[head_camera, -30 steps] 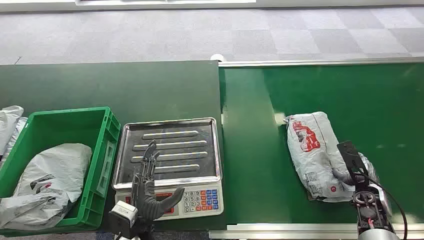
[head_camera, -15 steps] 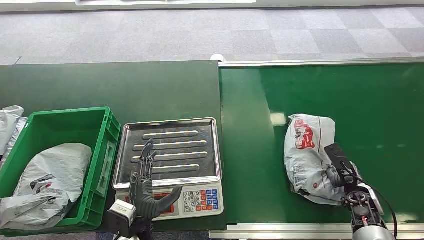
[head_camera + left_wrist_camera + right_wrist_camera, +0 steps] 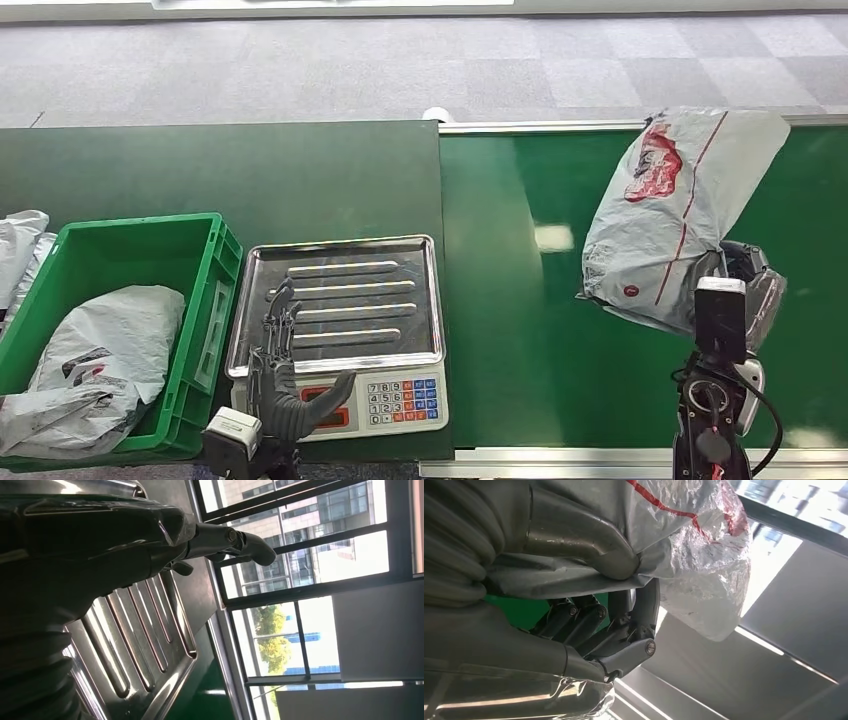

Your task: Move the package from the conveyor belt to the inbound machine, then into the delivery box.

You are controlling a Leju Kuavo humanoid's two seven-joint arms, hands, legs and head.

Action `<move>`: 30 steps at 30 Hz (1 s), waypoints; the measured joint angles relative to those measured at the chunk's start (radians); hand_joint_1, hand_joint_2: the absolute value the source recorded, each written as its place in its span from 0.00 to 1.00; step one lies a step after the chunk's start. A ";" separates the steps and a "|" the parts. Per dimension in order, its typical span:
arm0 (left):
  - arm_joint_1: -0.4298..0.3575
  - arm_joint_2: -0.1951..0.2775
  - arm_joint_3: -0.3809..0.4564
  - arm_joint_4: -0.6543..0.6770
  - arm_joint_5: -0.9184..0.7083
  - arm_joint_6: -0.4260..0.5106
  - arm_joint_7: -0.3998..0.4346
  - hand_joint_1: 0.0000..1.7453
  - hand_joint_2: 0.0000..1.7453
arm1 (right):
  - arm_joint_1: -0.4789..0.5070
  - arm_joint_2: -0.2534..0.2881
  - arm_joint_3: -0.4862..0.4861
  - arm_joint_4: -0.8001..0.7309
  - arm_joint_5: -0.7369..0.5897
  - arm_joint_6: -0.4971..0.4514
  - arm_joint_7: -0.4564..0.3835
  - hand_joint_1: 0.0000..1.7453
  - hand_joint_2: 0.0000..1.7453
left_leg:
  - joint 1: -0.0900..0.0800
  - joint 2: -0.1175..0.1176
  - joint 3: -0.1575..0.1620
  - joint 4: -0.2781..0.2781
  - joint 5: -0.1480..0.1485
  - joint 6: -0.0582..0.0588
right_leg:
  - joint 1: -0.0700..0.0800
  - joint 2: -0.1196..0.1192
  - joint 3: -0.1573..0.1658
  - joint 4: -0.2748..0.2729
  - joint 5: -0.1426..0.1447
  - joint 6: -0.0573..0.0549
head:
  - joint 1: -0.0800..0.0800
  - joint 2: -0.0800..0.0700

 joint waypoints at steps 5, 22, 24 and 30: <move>-0.007 0.002 0.015 -0.001 -0.001 0.001 -0.007 0.00 1.00 | 0.065 0.043 0.099 -0.198 -0.065 -0.026 -0.027 1.00 1.00 | 0.000 0.001 0.001 0.000 0.000 0.000 | 0.000 0.000 0.001 0.000 0.000 0.000 | 0.000 0.000; -0.075 0.012 0.069 0.003 -0.009 0.013 -0.019 0.00 1.00 | 0.048 0.209 0.274 -0.170 -0.034 0.081 0.034 1.00 1.00 | 0.000 0.002 0.001 0.000 0.001 0.000 | 0.000 0.001 0.001 0.000 0.000 0.000 | 0.000 0.000; -0.088 0.012 0.073 0.006 -0.013 0.011 -0.016 0.00 1.00 | 0.031 0.233 0.299 -0.118 -0.002 0.099 0.035 1.00 1.00 | 0.000 0.002 0.001 -0.001 0.001 0.000 | 0.001 0.001 0.001 0.000 0.000 -0.001 | 0.000 0.000; -0.118 0.004 0.074 0.011 -0.026 0.009 -0.004 0.00 1.00 | -0.038 0.299 0.424 0.040 0.113 0.169 0.061 1.00 1.00 | 0.001 0.003 0.001 -0.001 0.002 -0.001 | 0.001 0.001 0.001 0.001 0.000 -0.001 | 0.000 0.000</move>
